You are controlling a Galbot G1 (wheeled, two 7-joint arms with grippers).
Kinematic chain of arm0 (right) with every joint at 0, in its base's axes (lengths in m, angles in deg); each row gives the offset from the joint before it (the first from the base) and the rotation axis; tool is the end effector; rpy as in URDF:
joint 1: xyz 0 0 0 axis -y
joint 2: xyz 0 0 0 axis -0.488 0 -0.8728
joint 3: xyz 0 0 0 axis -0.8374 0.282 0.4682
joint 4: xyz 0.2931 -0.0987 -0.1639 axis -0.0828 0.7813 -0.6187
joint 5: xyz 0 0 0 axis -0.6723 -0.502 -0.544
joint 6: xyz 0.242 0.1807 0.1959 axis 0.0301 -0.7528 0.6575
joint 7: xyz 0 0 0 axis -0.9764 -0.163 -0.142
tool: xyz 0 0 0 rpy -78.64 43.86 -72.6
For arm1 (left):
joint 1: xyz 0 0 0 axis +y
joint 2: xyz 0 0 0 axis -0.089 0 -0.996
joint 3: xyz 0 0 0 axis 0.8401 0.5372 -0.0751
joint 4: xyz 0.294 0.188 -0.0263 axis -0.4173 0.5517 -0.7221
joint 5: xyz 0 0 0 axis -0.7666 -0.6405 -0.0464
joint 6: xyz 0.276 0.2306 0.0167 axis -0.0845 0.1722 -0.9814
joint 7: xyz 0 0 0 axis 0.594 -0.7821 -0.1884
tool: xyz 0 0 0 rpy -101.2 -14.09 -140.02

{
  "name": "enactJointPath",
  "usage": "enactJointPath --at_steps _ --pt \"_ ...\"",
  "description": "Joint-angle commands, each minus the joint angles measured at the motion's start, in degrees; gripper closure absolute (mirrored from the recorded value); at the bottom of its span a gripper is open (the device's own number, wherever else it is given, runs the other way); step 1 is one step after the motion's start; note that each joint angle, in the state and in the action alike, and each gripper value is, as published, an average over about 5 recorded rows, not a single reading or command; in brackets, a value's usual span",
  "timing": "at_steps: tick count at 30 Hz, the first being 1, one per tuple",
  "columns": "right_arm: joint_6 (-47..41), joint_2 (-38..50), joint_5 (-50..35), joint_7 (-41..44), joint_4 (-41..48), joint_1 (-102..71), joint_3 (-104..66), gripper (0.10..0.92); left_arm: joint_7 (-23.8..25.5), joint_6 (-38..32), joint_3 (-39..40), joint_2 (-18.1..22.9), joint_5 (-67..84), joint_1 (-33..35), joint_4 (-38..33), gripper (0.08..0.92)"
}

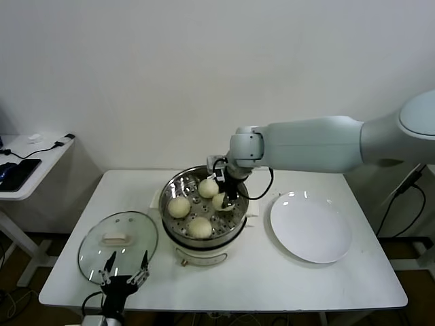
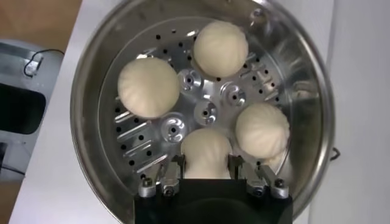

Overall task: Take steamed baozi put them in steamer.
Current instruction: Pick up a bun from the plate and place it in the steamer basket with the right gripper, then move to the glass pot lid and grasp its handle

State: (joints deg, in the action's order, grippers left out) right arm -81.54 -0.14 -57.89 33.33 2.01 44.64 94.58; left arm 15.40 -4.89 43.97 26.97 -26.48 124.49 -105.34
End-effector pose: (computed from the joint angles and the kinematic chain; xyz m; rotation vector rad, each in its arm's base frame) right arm 0.5241 0.1410 -0.0907 1.3791 -1.3932 1.4238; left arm 0.1274 0.0480 -0.3542 0.0829 -2.9306 -0.0293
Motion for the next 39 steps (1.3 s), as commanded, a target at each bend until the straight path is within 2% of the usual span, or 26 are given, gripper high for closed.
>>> enactJointPath --at_steps 1,7,10,17,22,24,28,33,39 --pt "-1.35 -1.33 1.60 -1.02 1.15 -2.69 0.19 0.525 0.07 0.03 -0.04 -0.16 0.25 -0.10 0.15 0.177" --pt "-0.56 -1.26 0.80 -0.35 1.45 -2.78 -0.55 0.513 0.32 0.39 -0.15 -0.38 0.98 0.03 -0.23 0.177" --pt "0.86 -1.15 0.97 1.11 1.38 -2.11 -0.40 0.457 0.42 0.52 -0.16 -0.38 1.16 0.03 -0.42 0.177" --pt "4.33 1.88 1.13 4.84 1.08 1.03 -2.18 0.259 0.83 0.70 -0.21 -0.53 2.02 0.47 -1.70 0.177" --pt "5.14 8.47 -2.10 5.14 -0.68 3.51 -7.63 0.206 1.25 1.12 -0.68 -0.58 3.46 0.39 -3.09 0.177" --pt "4.14 12.34 -3.65 2.39 -1.73 3.05 -11.36 0.203 1.30 1.20 -0.87 -0.64 4.18 0.27 -3.37 0.177" --pt "3.53 20.71 -3.36 -11.15 -2.74 -3.99 -22.41 0.203 1.02 0.72 -1.14 -0.88 5.89 -0.24 -3.84 0.177" --pt "4.74 29.93 3.09 -23.21 -3.66 -17.40 -40.68 0.203 -0.60 -0.63 -1.68 -0.56 7.67 -2.48 -3.24 0.177" --pt "8.41 39.05 11.85 -35.36 -6.29 -41.72 -66.09 0.203 -2.34 -1.05 -2.82 -1.02 7.73 -4.73 -1.39 0.177"
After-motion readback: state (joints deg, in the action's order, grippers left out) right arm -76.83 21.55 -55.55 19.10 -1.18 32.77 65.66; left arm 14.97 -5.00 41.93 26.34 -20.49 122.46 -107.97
